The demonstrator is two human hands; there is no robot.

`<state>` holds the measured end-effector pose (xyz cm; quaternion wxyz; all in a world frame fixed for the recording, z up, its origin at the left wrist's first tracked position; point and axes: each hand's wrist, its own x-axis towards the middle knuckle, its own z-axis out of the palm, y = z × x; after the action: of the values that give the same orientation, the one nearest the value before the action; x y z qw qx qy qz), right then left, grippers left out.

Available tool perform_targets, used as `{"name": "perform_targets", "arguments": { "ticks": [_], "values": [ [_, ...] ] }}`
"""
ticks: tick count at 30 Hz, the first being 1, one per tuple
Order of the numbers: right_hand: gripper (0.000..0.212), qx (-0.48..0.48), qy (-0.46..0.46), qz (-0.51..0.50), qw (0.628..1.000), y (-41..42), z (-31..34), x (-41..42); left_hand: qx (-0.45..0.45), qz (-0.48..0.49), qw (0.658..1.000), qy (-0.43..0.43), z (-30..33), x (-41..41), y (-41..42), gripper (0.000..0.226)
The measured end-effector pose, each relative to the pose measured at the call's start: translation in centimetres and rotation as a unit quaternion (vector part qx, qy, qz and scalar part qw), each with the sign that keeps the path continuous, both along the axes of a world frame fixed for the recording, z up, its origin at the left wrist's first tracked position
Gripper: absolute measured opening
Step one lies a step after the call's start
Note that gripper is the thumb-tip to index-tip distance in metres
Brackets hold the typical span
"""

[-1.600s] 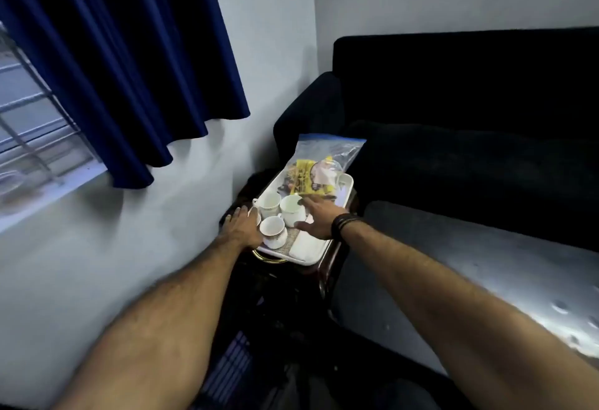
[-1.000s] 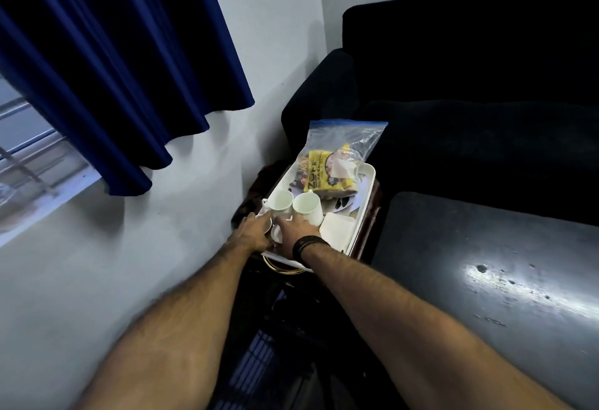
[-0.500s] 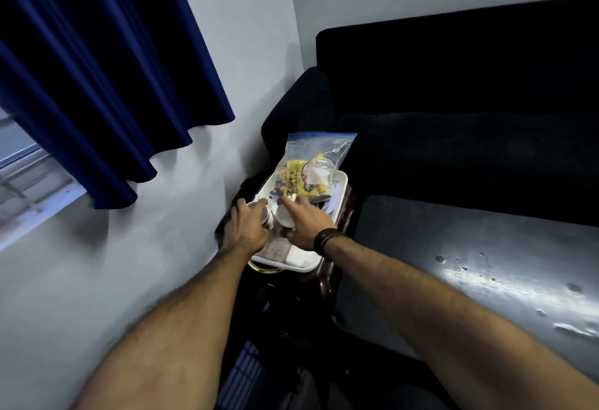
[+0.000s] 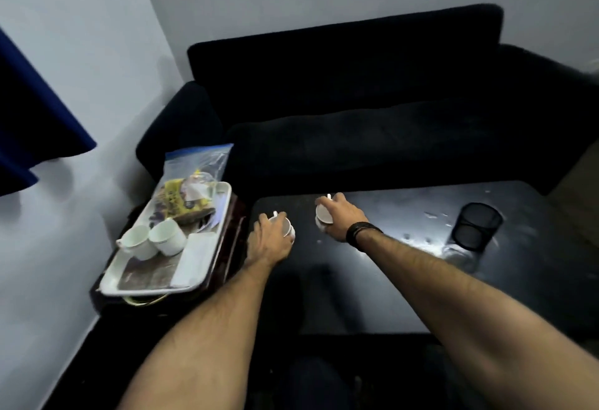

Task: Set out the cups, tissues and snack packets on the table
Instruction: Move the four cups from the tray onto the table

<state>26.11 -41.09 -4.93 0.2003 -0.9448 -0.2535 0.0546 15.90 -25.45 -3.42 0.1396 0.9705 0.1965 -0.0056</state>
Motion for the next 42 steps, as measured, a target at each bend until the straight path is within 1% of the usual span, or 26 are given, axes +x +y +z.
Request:
{"name": "perform_targets", "arguments": {
  "ticks": [4,7,12,16,21,33,39,42],
  "values": [
    [0.045,-0.031,0.027,-0.03,0.999,-4.9,-3.0,1.3,-0.013,-0.038,0.999,0.029,-2.9,2.5,-4.7,0.043],
    [0.047,-0.046,0.048,-0.038,0.997,-6.8,-5.1,1.9,-0.025,-0.048,0.998,0.045,-4.9,3.9,-7.2,0.043],
    [0.047,-0.048,0.067,-0.031,0.996,-7.5,-7.4,2.5,-0.046,-0.051,0.996,0.061,-7.4,5.4,-8.9,0.049],
    [0.046,-0.046,0.079,-0.03,0.995,-7.4,-8.5,2.9,-0.05,-0.05,0.996,0.059,-8.7,6.2,-9.3,0.053],
    [0.047,-0.031,0.087,-0.041,0.995,-7.5,-9.0,2.9,-0.053,-0.047,0.997,0.043,-9.6,6.5,-9.3,0.057],
    [0.049,-0.035,0.097,-0.046,0.994,-7.6,-8.6,2.3,-0.05,-0.059,0.995,0.07,-9.8,6.8,-8.9,0.063],
    [0.052,-0.039,0.098,-0.043,0.994,-7.6,-8.4,2.2,-0.047,-0.068,0.994,0.073,-9.9,6.9,-8.5,0.061],
    [0.054,-0.044,0.101,-0.042,0.993,-7.6,-8.3,2.2,-0.051,-0.069,0.993,0.076,-10.0,6.9,-8.4,0.064]
  ]
}}
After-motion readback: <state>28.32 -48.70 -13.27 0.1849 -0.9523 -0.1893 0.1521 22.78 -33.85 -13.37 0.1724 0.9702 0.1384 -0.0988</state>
